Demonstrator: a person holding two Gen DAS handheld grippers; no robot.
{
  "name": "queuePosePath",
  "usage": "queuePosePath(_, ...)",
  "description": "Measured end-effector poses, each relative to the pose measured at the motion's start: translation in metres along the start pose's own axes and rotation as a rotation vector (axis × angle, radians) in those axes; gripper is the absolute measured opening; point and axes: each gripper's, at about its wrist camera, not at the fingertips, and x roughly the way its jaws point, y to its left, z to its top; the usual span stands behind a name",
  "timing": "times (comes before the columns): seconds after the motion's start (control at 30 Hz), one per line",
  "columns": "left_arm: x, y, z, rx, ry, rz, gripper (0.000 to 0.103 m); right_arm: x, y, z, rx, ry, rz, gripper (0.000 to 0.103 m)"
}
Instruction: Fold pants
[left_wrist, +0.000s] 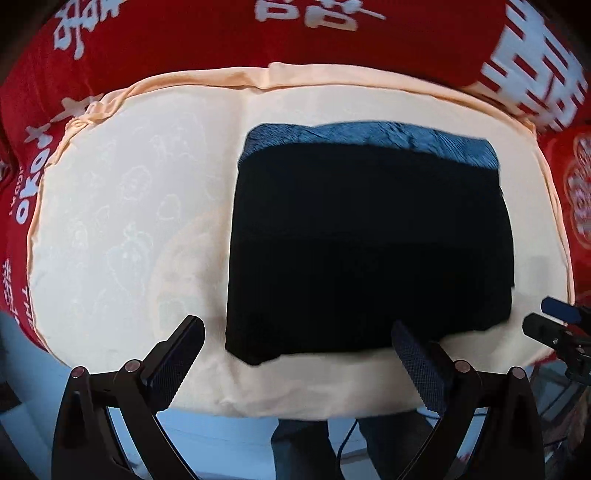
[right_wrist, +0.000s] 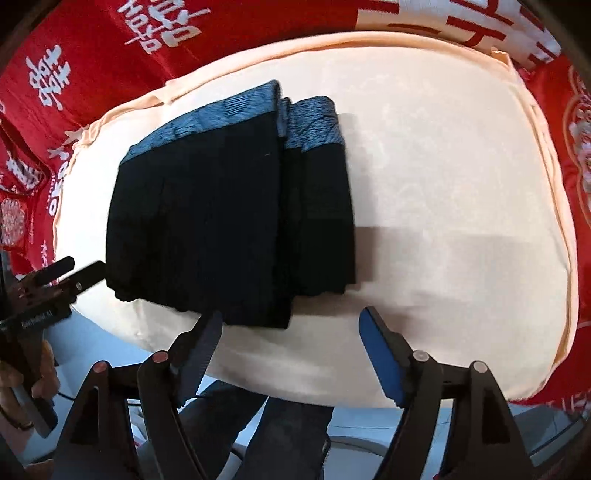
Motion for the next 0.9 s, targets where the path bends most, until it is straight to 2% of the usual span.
queuePosePath(0.17,-0.019,0.001,-0.016,0.037,-0.012,-0.005,0.102,-0.009,0.022,-0.022,0.045,-0.023,-0.014,0.09)
queuePosePath(0.23,-0.031,0.003,-0.026,0.044,-0.034,0.005,0.102,-0.014,0.029,-0.028,0.048,-0.043,-0.035,0.101)
queuePosePath(0.27,-0.035,0.003,-0.029,0.05,-0.042,0.01,0.102,-0.018,0.033,-0.032,0.051,-0.055,-0.044,0.103)
queuePosePath(0.4,-0.049,0.005,-0.042,0.088,-0.045,0.015,0.102,-0.029,0.046,-0.038,0.08,-0.077,-0.042,0.103)
queuePosePath(0.57,-0.061,0.007,-0.054,0.088,-0.024,-0.008,0.102,-0.041,0.06,-0.046,0.091,-0.082,-0.06,0.103)
queuePosePath(0.77,-0.075,0.005,-0.064,0.092,-0.033,0.048,0.102,-0.051,0.081,-0.056,0.059,-0.087,-0.083,0.103)
queuePosePath(0.9,-0.084,0.009,-0.066,0.077,-0.042,0.048,0.102,-0.056,0.094,-0.061,0.031,-0.088,-0.097,0.103)
